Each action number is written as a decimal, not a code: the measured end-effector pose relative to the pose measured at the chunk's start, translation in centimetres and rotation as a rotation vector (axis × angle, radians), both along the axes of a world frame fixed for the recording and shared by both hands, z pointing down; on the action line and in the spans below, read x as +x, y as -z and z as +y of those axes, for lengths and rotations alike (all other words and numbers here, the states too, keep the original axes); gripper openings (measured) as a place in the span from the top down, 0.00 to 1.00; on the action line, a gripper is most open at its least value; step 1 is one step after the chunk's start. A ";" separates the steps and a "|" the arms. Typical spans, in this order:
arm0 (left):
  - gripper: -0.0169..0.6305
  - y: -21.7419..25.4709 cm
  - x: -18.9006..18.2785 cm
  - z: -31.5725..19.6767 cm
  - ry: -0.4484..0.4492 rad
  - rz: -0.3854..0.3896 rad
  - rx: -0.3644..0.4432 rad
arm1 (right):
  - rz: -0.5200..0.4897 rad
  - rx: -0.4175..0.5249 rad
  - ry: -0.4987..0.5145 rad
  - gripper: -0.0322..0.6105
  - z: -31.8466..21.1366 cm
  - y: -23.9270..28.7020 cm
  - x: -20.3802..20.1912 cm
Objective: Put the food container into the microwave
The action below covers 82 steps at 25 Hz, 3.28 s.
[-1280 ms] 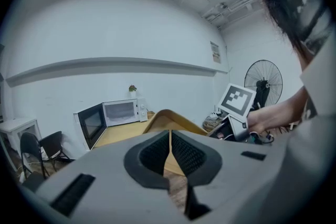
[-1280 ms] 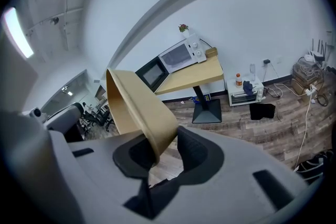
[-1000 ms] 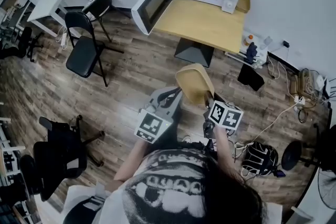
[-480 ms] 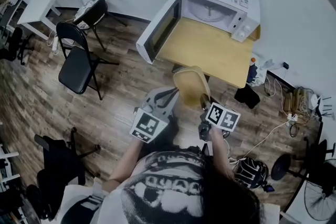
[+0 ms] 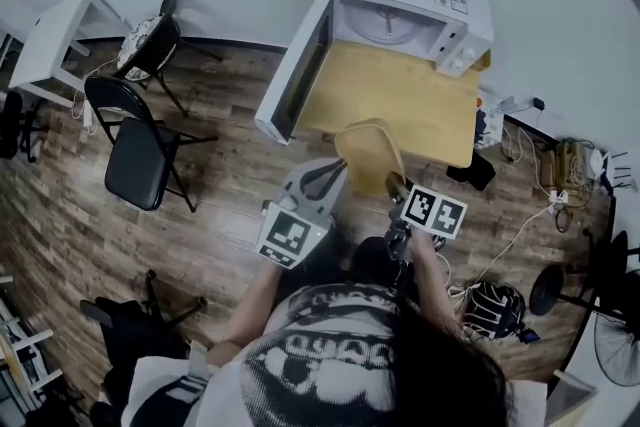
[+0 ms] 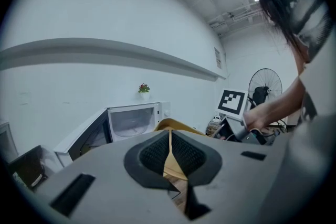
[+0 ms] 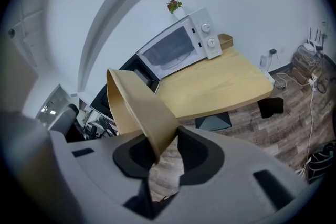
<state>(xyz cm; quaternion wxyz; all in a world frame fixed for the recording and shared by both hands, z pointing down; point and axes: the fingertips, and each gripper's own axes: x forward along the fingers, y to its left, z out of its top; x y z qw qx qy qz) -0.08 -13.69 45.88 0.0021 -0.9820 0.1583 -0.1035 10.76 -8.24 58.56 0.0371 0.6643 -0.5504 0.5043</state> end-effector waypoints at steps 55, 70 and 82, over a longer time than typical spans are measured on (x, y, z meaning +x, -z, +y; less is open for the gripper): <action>0.95 -1.6 9.1 -15.6 0.158 -0.118 -0.024 | -0.706 0.305 -0.671 0.68 -33.9 -6.8 19.2; 0.95 -1.3 6.8 -13.1 0.151 -0.120 -0.002 | -0.643 0.335 -0.621 0.48 -31.4 -6.8 18.4; 0.95 -2.2 3.0 -10.1 0.208 -0.145 -0.022 | -0.614 0.416 -0.660 0.49 -33.3 -6.2 20.0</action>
